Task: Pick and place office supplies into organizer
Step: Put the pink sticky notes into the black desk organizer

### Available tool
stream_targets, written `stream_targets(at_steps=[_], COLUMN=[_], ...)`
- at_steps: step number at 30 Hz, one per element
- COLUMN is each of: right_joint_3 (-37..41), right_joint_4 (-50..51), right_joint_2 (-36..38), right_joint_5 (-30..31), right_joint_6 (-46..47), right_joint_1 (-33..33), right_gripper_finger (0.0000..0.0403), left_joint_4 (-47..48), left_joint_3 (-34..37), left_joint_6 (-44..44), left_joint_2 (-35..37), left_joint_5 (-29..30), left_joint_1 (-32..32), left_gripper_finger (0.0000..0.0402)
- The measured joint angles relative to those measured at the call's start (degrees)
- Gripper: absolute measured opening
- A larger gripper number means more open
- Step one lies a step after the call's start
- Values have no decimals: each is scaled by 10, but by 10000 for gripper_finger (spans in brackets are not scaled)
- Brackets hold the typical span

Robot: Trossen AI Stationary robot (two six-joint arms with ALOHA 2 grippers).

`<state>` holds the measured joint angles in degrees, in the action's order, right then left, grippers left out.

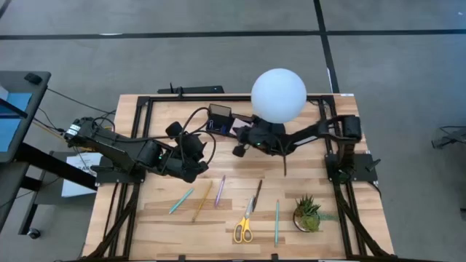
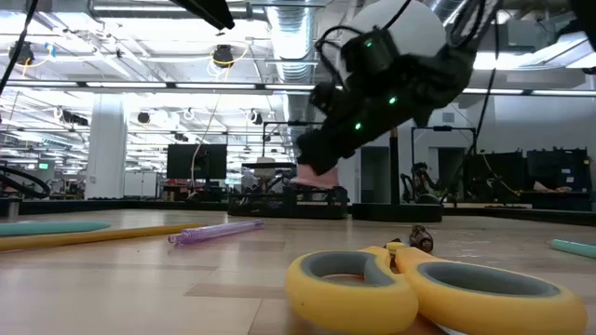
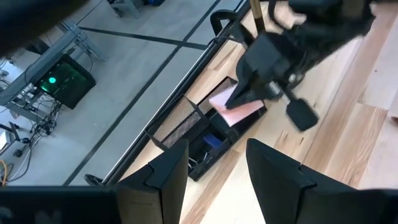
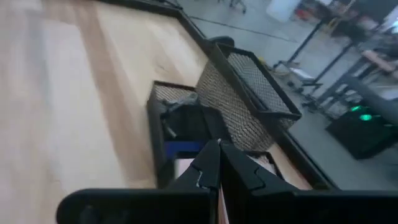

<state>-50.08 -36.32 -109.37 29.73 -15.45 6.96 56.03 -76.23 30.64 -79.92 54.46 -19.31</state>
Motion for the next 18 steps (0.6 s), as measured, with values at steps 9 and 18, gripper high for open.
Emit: stream_targets(at_steps=[9,18], right_joint_3=[-82,-96], right_joint_4=[4,32], right_joint_2=[-105,-97], right_joint_5=[38,109], right_joint_6=[-61,-56], right_joint_1=[2,2], right_gripper_finger=[4,68], left_joint_4=[14,35], left_joint_3=[0,0], left_joint_6=[11,48], left_joint_2=[0,0], left_joint_5=[-6,-30], left_joint_1=[0,-7], left_gripper_finger=[158,158])
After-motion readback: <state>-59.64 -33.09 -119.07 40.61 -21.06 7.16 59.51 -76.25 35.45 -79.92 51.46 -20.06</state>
